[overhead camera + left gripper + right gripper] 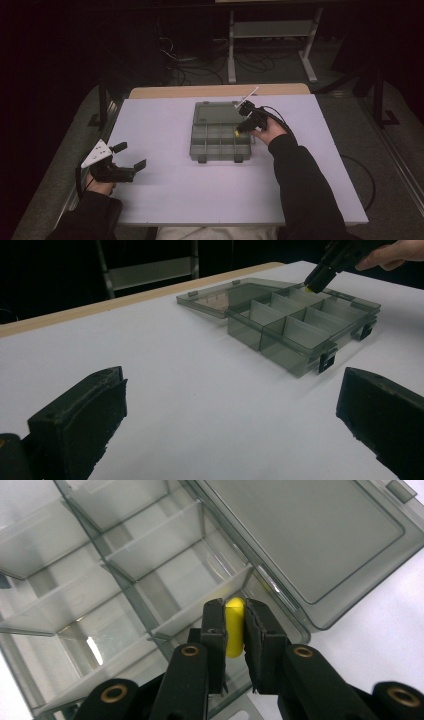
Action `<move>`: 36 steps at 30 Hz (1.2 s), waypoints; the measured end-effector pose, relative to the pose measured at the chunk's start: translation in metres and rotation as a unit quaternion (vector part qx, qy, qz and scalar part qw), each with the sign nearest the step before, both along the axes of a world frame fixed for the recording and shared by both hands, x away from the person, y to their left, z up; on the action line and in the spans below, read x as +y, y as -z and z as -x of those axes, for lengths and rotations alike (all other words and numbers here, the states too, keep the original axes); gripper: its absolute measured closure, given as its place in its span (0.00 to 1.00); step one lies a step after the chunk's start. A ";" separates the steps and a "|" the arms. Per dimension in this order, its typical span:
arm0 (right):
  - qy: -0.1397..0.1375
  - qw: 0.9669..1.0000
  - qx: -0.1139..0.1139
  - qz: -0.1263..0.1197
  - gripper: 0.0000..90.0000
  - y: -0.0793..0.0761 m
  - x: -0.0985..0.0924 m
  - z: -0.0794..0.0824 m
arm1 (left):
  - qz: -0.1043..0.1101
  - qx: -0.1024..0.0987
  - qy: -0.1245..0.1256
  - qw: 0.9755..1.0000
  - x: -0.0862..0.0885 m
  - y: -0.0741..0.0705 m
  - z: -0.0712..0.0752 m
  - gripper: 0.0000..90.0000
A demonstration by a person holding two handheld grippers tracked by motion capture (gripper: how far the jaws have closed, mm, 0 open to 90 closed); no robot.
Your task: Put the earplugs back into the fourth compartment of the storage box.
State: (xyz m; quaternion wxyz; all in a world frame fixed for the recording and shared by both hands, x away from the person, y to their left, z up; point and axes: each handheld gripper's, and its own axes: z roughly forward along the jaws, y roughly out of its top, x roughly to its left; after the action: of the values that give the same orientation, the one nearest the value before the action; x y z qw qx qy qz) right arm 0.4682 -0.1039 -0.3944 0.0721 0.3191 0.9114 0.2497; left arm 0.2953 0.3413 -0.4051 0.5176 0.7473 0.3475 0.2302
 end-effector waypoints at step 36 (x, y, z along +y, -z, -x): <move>0.050 0.996 -0.052 -0.046 0.00 -0.021 -0.046 0.036 | -0.002 -0.001 -0.001 1.000 0.000 0.000 0.001 0.00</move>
State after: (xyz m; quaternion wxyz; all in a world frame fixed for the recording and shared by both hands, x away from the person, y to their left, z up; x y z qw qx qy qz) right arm 0.4323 -0.1501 -0.3731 0.1165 0.3540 0.8768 0.3039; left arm 0.2947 0.3411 -0.4049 0.5160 0.7477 0.3477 0.2320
